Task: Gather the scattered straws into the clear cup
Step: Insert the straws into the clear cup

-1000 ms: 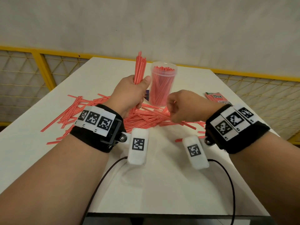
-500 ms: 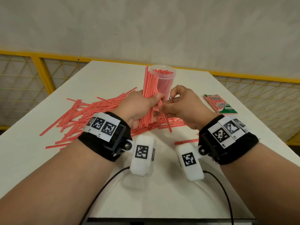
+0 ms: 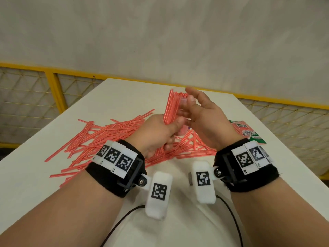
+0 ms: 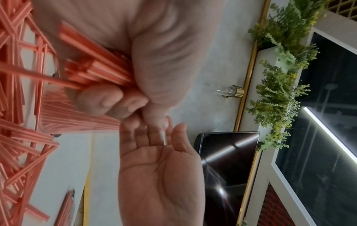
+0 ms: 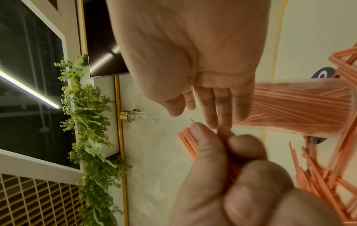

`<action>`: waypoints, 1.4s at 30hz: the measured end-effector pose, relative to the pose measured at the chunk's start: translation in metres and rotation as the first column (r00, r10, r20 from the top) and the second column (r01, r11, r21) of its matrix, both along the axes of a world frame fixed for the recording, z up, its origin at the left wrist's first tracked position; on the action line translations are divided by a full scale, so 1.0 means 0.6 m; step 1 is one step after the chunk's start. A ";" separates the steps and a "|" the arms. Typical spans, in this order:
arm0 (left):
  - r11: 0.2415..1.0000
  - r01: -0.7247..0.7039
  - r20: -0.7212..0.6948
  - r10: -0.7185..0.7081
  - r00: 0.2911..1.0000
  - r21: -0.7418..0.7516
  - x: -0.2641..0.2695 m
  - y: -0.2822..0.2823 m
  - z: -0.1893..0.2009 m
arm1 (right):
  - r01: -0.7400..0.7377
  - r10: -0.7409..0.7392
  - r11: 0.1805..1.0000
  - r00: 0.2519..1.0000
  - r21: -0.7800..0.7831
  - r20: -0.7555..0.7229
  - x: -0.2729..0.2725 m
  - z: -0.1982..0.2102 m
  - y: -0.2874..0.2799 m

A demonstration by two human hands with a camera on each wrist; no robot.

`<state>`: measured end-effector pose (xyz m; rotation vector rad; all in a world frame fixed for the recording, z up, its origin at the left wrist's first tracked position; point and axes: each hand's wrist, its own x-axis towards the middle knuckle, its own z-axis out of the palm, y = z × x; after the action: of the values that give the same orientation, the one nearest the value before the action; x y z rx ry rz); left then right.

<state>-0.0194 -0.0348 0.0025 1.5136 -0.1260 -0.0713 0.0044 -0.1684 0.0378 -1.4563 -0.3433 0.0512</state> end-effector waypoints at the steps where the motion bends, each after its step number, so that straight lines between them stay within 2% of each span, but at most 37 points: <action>1: 0.997 0.047 0.000 -0.047 0.999 0.054 -0.002 0.002 0.000 | -0.040 0.040 0.999 0.999 0.031 -0.003 0.001 0.002 0.000; 4: 0.973 0.121 -0.031 -0.118 0.993 0.196 -0.006 0.005 -0.002 | -0.112 0.111 0.991 0.994 0.076 0.007 -0.002 0.000 0.001; 8: 0.963 0.153 -0.035 -0.149 0.988 0.222 -0.006 0.006 -0.004 | -0.076 0.080 0.996 0.991 -0.042 0.109 -0.008 -0.013 0.002; 11: 0.945 0.121 -0.004 -0.126 0.992 0.304 -0.004 0.004 -0.010 | -0.092 0.094 0.996 0.988 -0.017 0.120 -0.012 -0.014 -0.001; 13: 0.944 0.126 0.025 -0.140 0.990 0.304 -0.004 -0.001 -0.015 | -0.103 0.104 0.995 0.984 -0.015 0.143 -0.017 -0.015 0.000; 18: 0.916 0.242 -0.009 -0.253 0.968 0.320 -0.005 -0.001 -0.021 | -0.093 0.139 0.982 0.944 -0.162 0.300 -0.031 -0.020 -0.010; 23: 0.923 0.273 -0.030 -0.275 0.961 0.270 -0.007 -0.008 -0.033 | -0.150 0.175 0.982 0.948 -0.112 0.266 -0.039 -0.030 -0.022; 27: 0.948 0.220 -0.012 -0.223 0.975 0.229 -0.004 -0.025 -0.053 | -0.151 0.197 0.971 0.944 -0.185 0.264 -0.043 -0.044 -0.019; 35: 0.932 0.206 0.032 -0.226 0.974 0.299 -0.005 -0.029 -0.062 | -0.022 0.159 0.932 0.921 -0.361 0.356 -0.051 -0.050 -0.027; 40: 0.933 0.177 0.076 -0.211 0.975 0.313 -0.009 -0.033 -0.063 | 0.041 0.133 0.927 0.894 -0.373 0.429 -0.051 -0.047 -0.032; 42: 0.931 0.181 0.065 -0.211 0.975 0.317 -0.009 -0.035 -0.065 | 0.097 0.123 0.883 0.897 -0.460 0.425 -0.049 -0.048 -0.033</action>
<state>-0.0245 -0.0558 -0.0364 1.8156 -0.3600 -0.1838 -0.0251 -0.1883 0.0087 -1.9535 -0.7572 -0.2066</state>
